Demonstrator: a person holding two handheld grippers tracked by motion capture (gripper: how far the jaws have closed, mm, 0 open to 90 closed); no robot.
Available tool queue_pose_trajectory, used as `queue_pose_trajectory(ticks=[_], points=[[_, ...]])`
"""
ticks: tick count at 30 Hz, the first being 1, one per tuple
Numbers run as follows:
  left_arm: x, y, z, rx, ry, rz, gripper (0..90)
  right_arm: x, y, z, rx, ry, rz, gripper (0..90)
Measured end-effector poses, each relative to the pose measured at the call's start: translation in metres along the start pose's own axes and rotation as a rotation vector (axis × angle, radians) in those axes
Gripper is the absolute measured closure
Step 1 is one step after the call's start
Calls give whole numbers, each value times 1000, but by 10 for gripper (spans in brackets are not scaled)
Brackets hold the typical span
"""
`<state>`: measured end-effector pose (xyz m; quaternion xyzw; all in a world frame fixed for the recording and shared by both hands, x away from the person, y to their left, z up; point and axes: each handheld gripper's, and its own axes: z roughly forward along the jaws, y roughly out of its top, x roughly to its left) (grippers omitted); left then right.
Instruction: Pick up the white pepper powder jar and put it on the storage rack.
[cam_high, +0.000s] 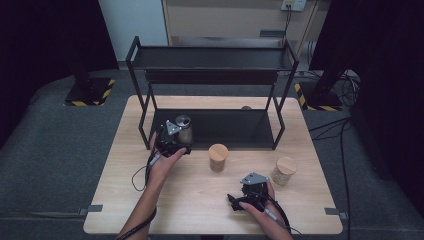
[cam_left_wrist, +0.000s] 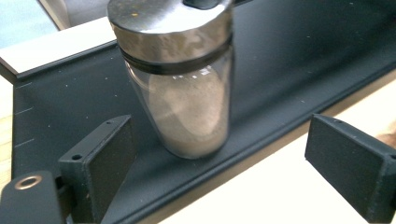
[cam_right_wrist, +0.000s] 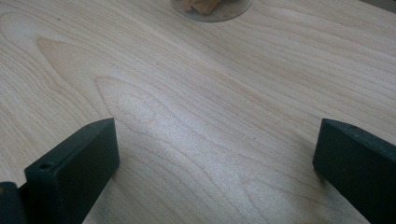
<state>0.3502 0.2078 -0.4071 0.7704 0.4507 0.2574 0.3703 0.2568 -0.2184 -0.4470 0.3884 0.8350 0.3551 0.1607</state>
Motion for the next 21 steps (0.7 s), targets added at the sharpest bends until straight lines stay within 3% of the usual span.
queue_pose_trajectory(ticks=[11,15,21], points=[[-6,-8,-23,9,-24,14,74,0,0,0,0,0,0,5],[-8,-13,-28,19,-42,-1,74,0,0,0,0,0,0,5],[-12,-18,-34,25,-60,10,71,0,0,0,0,0,1,5]])
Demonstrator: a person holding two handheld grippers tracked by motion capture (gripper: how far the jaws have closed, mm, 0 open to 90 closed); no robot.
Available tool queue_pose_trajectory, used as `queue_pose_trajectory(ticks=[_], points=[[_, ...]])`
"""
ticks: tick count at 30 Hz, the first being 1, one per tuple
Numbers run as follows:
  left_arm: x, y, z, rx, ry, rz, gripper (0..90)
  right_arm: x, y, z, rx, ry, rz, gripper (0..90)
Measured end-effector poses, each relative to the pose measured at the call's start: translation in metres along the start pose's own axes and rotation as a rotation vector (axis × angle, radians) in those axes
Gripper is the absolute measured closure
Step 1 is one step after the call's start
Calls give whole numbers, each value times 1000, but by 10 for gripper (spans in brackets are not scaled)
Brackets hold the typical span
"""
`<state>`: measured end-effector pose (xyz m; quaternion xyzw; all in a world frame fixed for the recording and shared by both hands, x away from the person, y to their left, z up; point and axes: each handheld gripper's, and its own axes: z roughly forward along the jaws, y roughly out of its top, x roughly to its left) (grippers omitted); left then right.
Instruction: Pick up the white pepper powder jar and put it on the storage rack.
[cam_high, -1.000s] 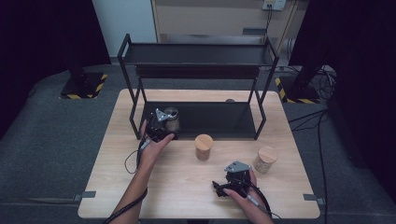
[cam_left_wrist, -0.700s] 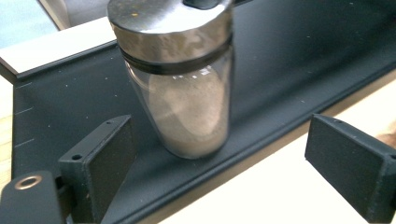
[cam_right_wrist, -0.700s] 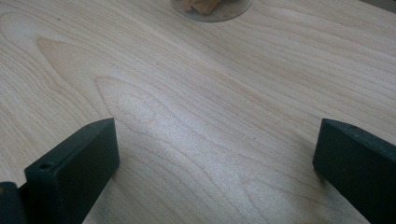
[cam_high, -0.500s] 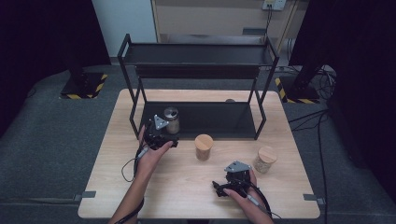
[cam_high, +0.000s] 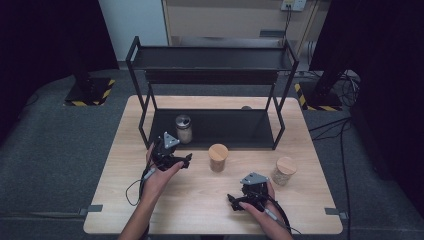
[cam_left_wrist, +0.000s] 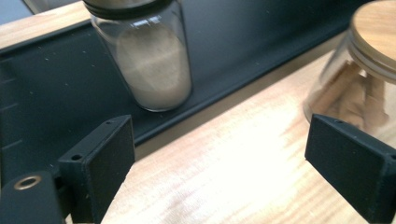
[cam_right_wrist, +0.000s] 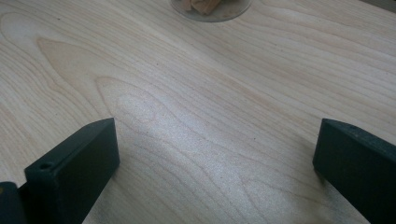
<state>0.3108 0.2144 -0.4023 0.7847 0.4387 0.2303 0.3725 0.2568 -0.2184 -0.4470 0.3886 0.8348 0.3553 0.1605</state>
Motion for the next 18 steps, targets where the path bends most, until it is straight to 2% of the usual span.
queue_pose_trajectory(ticks=[18], points=[[-1,-12,-19,11,-25,13,62,0,0,0,0,0,-1,5]])
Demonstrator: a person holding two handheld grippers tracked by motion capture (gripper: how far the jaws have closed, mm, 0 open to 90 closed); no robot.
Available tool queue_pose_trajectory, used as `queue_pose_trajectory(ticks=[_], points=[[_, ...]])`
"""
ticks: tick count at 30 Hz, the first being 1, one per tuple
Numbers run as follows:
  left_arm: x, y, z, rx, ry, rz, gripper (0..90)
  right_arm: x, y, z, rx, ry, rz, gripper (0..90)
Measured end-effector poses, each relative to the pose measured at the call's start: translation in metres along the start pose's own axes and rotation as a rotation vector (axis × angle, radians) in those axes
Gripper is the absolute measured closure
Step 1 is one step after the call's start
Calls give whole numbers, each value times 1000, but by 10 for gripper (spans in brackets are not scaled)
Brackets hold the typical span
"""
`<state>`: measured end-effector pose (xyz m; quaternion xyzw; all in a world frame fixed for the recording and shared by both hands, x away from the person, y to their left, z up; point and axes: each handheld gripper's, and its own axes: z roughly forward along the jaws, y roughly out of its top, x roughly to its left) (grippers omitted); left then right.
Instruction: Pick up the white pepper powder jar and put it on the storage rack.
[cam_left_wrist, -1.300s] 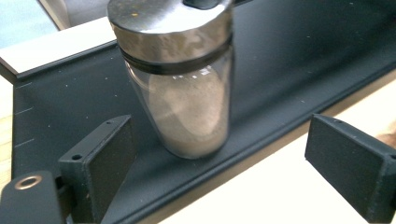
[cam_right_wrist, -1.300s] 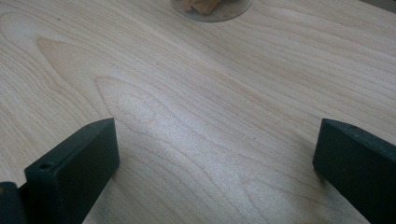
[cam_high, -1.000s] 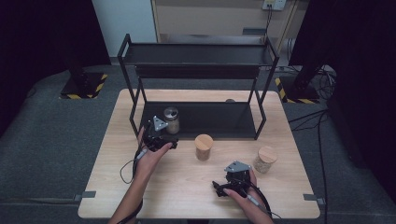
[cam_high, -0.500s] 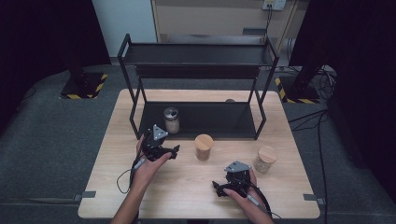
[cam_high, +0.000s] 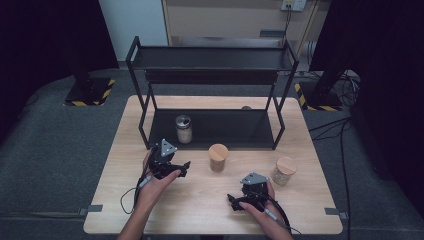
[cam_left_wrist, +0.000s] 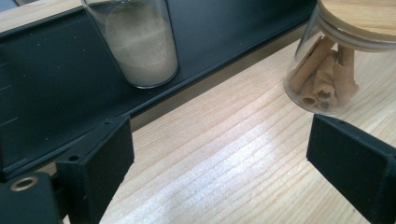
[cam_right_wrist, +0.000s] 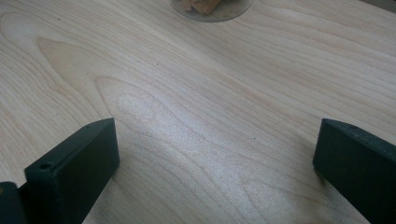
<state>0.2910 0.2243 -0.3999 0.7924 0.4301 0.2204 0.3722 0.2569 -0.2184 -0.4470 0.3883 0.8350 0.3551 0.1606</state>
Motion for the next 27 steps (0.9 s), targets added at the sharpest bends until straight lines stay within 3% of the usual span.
queue_pose_trajectory(ticks=[27], points=[[-1,-29,-37,-15,-15,-6,32,0,0,0,0,-1,1,5]])
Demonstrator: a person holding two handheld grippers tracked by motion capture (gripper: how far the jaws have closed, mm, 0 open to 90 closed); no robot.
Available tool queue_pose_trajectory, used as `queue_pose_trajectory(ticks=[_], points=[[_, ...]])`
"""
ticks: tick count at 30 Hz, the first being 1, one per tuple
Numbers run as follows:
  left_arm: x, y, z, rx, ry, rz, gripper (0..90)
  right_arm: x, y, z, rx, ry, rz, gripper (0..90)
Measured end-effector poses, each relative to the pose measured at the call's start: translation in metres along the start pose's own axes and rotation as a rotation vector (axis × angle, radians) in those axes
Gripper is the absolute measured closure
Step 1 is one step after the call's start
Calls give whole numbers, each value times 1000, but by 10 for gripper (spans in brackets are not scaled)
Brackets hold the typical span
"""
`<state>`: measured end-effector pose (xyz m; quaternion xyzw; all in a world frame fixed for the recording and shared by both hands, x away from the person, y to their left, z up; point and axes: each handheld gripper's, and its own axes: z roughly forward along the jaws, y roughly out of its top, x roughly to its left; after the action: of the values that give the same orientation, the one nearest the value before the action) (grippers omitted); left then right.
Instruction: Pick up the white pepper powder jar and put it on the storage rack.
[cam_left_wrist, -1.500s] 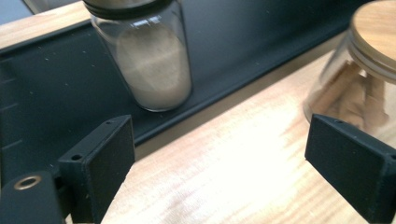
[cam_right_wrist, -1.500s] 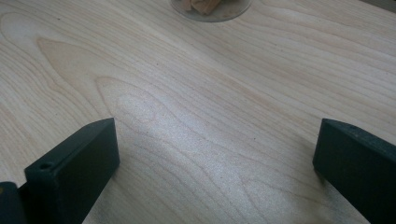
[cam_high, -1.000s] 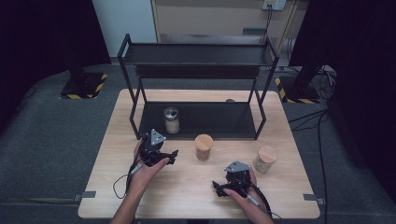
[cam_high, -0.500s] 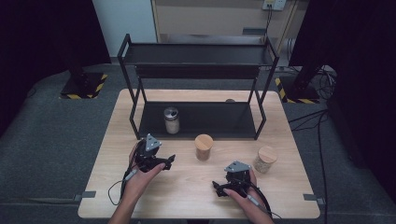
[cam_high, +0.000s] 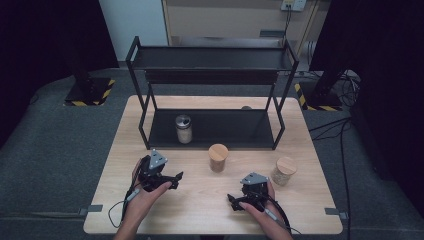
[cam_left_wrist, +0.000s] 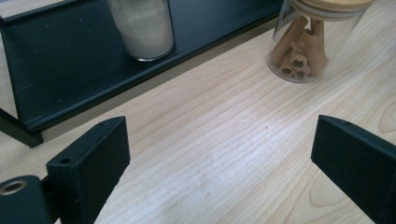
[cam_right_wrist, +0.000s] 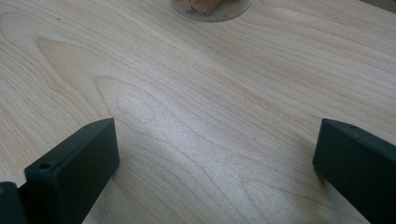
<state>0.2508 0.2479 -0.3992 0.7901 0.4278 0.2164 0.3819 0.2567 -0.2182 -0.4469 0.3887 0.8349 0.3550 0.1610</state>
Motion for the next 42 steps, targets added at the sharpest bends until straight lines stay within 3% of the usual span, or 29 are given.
queue_pose_trajectory(ticks=[16,34,42], points=[[7,-18,-15,12,24,-34,31,0,0,0,0,0,0,5],[18,-42,-3,87,50,-90,31,0,0,0,0,0,0,5],[19,-46,7,122,61,-90,33,1,0,0,0,-3,3,5]])
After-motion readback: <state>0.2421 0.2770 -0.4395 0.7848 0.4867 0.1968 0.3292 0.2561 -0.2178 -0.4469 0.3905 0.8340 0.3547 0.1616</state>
